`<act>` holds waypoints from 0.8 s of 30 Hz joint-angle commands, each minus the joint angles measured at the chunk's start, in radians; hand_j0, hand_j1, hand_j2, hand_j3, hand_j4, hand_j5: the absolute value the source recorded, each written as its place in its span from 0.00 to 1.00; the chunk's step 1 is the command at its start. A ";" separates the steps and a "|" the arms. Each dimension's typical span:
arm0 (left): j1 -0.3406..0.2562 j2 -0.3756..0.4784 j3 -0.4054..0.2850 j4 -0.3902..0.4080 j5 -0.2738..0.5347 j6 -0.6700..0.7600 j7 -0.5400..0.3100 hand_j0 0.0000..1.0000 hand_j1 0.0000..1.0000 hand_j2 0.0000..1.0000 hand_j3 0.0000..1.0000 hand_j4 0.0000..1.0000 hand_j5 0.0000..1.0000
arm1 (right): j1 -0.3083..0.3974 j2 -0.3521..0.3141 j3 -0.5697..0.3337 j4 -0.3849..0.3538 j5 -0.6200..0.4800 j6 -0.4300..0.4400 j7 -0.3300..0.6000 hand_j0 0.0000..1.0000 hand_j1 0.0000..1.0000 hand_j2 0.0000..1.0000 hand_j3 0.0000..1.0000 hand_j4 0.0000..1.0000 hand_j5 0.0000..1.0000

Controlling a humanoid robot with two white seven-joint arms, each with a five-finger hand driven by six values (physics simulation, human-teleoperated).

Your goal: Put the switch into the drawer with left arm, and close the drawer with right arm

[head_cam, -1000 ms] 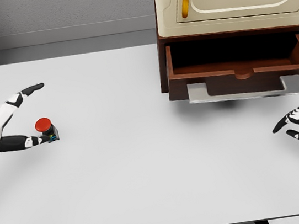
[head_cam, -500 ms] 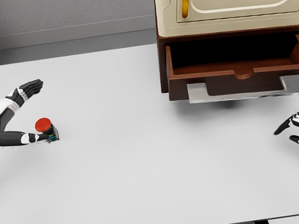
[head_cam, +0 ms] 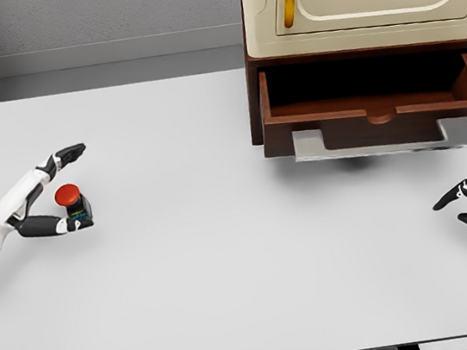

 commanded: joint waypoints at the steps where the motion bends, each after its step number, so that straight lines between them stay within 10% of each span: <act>1: 0.000 0.004 -0.001 0.027 -0.001 -0.004 0.001 1.00 1.00 1.00 1.00 1.00 1.00 | 0.002 -0.001 0.000 -0.001 -0.007 0.001 0.000 0.56 0.56 0.56 0.56 0.56 0.56; 24: -0.005 -0.001 0.008 0.087 -0.076 -0.004 0.001 0.71 0.71 0.71 0.71 0.71 0.71 | 0.000 -0.001 0.000 -0.001 -0.005 0.001 -0.004 0.58 0.58 0.58 0.58 0.58 0.58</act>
